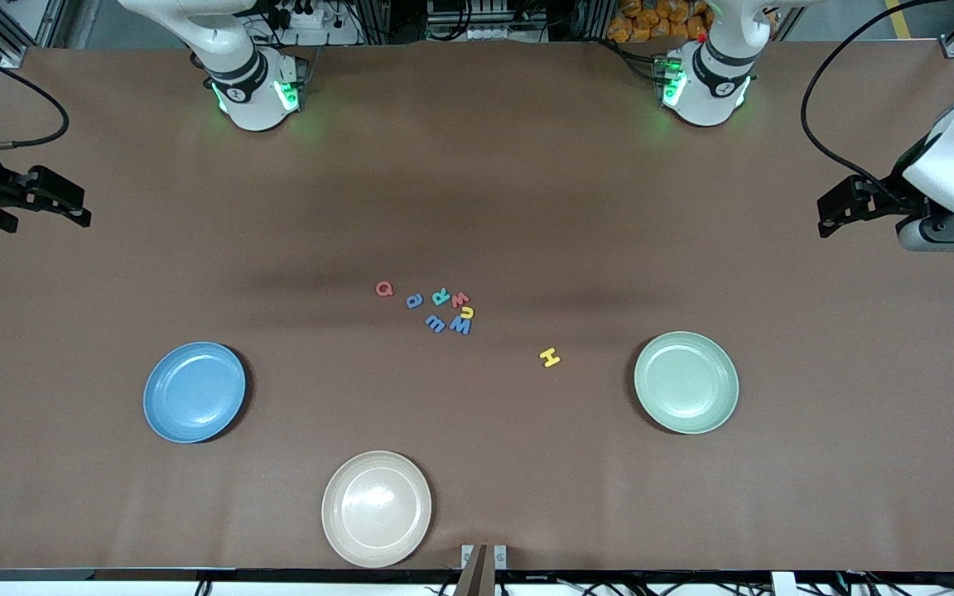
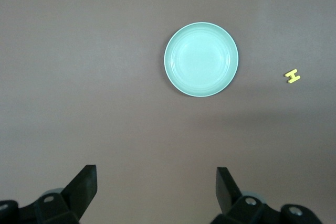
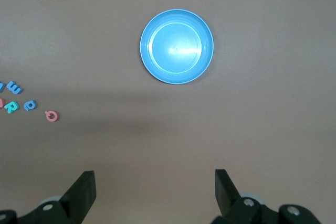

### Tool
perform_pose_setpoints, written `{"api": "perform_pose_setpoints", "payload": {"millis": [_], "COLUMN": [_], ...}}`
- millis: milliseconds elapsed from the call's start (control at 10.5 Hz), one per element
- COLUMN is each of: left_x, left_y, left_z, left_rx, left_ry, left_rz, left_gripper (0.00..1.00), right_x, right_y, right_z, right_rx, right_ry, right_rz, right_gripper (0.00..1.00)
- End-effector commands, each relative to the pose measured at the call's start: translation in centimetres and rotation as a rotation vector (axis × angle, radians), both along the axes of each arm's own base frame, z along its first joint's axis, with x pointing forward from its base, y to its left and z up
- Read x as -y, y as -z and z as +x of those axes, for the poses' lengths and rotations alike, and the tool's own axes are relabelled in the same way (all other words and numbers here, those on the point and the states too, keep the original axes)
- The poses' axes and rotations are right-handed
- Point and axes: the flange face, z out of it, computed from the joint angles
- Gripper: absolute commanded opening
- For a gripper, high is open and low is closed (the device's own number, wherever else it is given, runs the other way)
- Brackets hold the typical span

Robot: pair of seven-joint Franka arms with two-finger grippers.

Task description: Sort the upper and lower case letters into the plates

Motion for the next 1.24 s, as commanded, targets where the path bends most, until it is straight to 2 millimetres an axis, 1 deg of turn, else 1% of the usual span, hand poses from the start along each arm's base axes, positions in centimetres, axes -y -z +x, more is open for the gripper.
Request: {"api": "perform_pose_setpoints", "payload": {"millis": [0, 286, 667, 762, 857, 952, 1048, 1143], "left_x": [-0.2, -0.3, 0.0, 0.6, 1.5, 4.5, 7.2, 10.0], "left_y": [-0.8, -1.3, -0.8, -0.6, 0.5, 1.7, 3.6, 5.0], "left_z": [-0.5, -0.4, -0.2, -0.2, 0.2, 0.4, 1.0, 1.3], "left_rx": [0.003, 0.013, -0.001, -0.006, -0.023, -0.042, -0.056, -0.048], "left_ry": [0.002, -0.024, -0.021, -0.018, -0.027, 0.018, 0.061, 0.087], "left_rz": [-0.014, -0.014, -0.016, -0.019, -0.021, -0.025, -0.028, -0.034], "left_gripper": [1.00, 1.00, 1.00, 1.00, 1.00, 1.00, 1.00, 1.00], "right_x": [0.3, 0.3, 0.3, 0.3, 0.3, 0.3, 0.3, 0.2], "right_y": [0.1, 0.1, 0.1, 0.2, 0.2, 0.5, 0.7, 0.7], "right_z": [-0.2, -0.2, -0.2, -0.2, -0.2, -0.2, -0.2, -0.1], "right_rx": [-0.003, -0.003, -0.003, -0.005, -0.005, -0.010, -0.014, -0.011], "right_ry": [-0.007, -0.007, -0.007, -0.007, -0.007, -0.007, -0.007, -0.008], "right_rz": [0.023, 0.023, 0.023, 0.023, 0.023, 0.023, 0.023, 0.023], "right_gripper": [1.00, 1.00, 1.00, 1.00, 1.00, 1.00, 1.00, 1.00]}}
